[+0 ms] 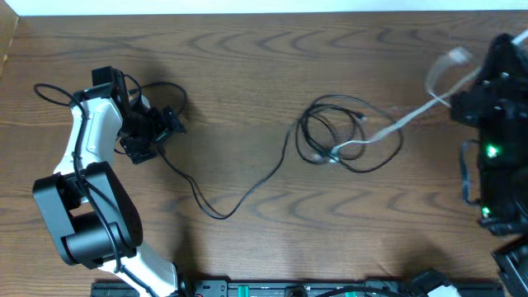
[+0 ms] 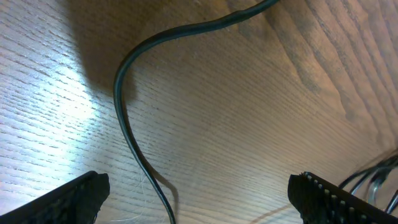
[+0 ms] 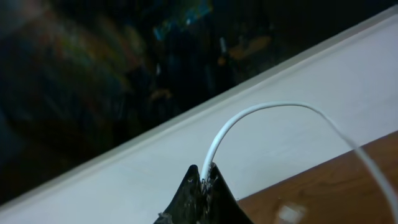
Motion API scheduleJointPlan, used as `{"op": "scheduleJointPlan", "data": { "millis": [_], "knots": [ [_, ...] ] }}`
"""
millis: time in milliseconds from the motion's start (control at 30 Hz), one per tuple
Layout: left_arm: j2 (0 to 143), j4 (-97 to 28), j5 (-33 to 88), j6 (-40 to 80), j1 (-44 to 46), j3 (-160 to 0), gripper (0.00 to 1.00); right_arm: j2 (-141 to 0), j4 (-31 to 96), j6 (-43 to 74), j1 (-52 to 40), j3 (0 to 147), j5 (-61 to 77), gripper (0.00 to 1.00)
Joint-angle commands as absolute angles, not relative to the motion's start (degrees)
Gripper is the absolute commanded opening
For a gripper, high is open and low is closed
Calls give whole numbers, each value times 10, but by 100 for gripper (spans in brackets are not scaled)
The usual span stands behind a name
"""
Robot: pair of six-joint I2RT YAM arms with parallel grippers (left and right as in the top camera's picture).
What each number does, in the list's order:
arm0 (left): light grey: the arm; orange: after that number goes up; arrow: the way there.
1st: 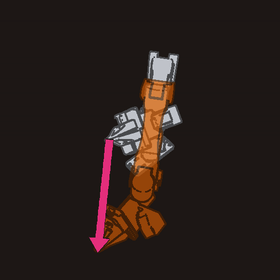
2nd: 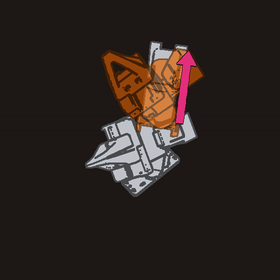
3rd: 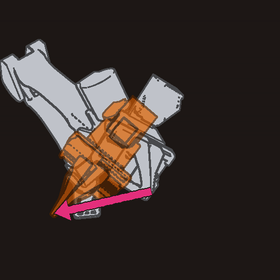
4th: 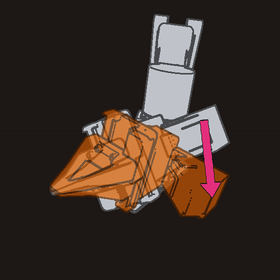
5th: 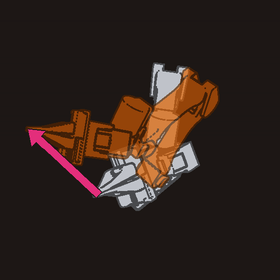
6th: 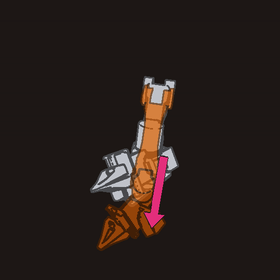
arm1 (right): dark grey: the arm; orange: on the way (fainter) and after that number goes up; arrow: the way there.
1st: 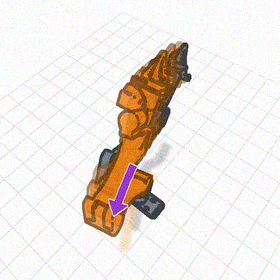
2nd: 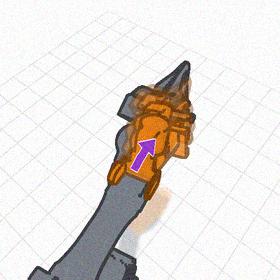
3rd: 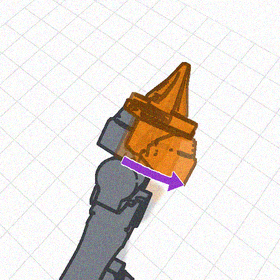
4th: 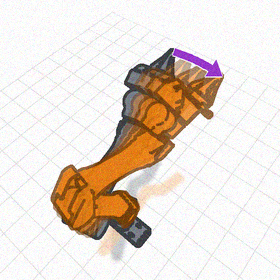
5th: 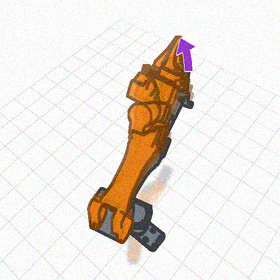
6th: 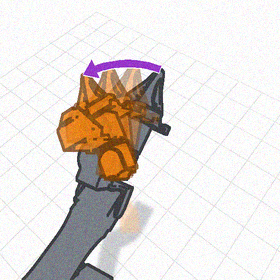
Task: Untangle cables
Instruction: 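Lift and pull the grasped cables to the right with the right gripper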
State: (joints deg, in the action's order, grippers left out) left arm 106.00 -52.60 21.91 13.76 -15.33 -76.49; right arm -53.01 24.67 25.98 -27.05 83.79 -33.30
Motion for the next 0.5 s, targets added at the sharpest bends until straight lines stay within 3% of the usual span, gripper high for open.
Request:
{"op": "scheduleJointPlan", "data": {
  "millis": [0, 100, 300, 400, 467],
  "knots": [
    [1064, -528, 214, 143, -156, -764, 98, -520, 248, 267, -267, 841, -350, 1],
    [1064, -528, 214, 156, -156, -764, 98, -533, 252, 192, -267, 840, -421, 1],
    [1064, -528, 214, 158, -156, -764, 97, -585, 249, 182, -255, 840, -695, 1],
    [1064, -528, 214, 158, -156, -764, 98, -616, 139, 181, -217, 840, -786, 1],
    [1064, -528, 214, 158, -156, -764, 98, -623, 55, 168, -204, 841, -768, 1]
  ]
}}
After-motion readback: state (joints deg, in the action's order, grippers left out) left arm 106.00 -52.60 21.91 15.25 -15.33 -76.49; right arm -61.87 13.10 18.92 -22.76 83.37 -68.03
